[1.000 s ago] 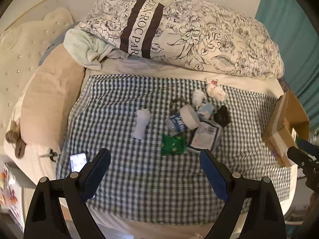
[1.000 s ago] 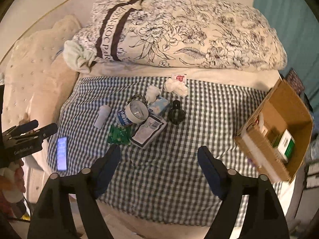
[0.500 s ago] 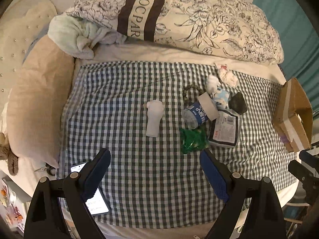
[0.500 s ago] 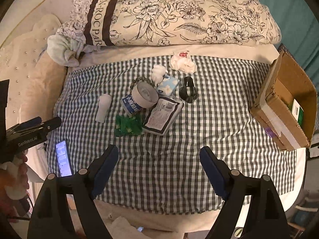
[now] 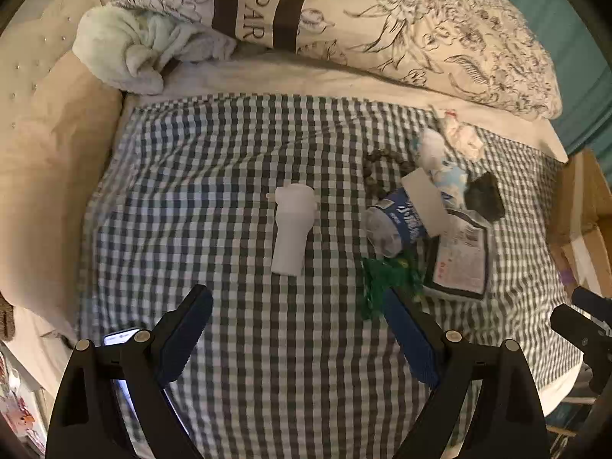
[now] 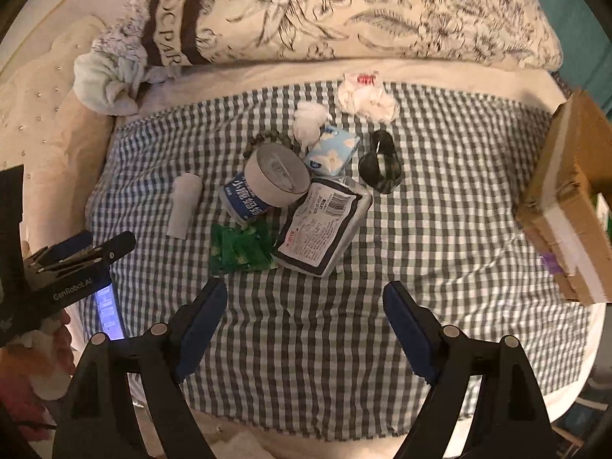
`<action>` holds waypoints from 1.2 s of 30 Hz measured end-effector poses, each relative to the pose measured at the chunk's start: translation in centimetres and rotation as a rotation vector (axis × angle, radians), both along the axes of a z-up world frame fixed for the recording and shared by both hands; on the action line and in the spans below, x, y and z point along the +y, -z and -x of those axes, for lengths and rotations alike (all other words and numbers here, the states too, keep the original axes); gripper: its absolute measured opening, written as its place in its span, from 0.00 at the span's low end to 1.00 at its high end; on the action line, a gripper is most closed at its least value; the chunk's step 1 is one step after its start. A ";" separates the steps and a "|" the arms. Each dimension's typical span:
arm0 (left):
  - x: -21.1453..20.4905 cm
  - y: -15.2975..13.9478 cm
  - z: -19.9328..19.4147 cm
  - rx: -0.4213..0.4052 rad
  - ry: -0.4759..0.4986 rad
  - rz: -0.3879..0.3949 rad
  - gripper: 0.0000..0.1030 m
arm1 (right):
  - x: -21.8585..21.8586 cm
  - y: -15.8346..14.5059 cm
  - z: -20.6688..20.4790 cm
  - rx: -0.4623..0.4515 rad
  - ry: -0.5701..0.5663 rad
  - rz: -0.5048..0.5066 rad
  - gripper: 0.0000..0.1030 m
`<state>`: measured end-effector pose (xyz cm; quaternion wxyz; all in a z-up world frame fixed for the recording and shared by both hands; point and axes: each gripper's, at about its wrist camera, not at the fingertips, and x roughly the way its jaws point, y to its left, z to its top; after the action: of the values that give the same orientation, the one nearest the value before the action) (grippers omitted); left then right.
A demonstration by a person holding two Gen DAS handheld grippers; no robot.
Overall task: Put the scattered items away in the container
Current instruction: 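Withdraw both tools from the cardboard box back toward the remaining items, then grasp the white bottle with the left tool while the right tool grasps the white pouch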
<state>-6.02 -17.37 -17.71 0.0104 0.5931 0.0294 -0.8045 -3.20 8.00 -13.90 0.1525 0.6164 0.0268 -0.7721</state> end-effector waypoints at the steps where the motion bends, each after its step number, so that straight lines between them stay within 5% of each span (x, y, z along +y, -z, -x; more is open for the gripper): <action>1: 0.0 0.7 0.4 -0.005 -0.003 0.001 0.90 | 0.0 0.7 0.4 -0.012 0.008 0.000 0.81; 21: -0.1 11.6 6.2 -0.057 -0.025 0.084 0.90 | -1.2 12.6 6.8 -0.175 0.047 -0.020 0.81; 25: 0.2 13.8 6.6 -0.101 0.002 0.066 0.73 | -1.6 13.9 7.7 -0.201 0.041 -0.024 0.80; 27: 0.3 13.8 6.7 -0.092 0.011 0.046 0.61 | -2.0 14.1 7.8 -0.208 0.025 -0.034 0.57; 29: 0.5 13.4 6.8 -0.103 0.018 0.027 0.35 | -2.4 14.3 7.9 -0.214 0.005 -0.039 0.48; 32: 0.6 13.2 6.9 -0.114 0.021 0.010 0.32 | -2.6 14.3 7.9 -0.207 -0.003 -0.012 0.27; 36: 0.2 12.5 6.5 -0.097 0.005 -0.009 0.32 | -2.8 13.5 8.0 -0.189 -0.014 -0.005 0.21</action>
<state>-12.52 -17.12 -30.16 0.0070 0.6317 0.0312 -0.7746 -11.18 5.22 -27.38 0.1582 0.6865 0.0183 -0.7095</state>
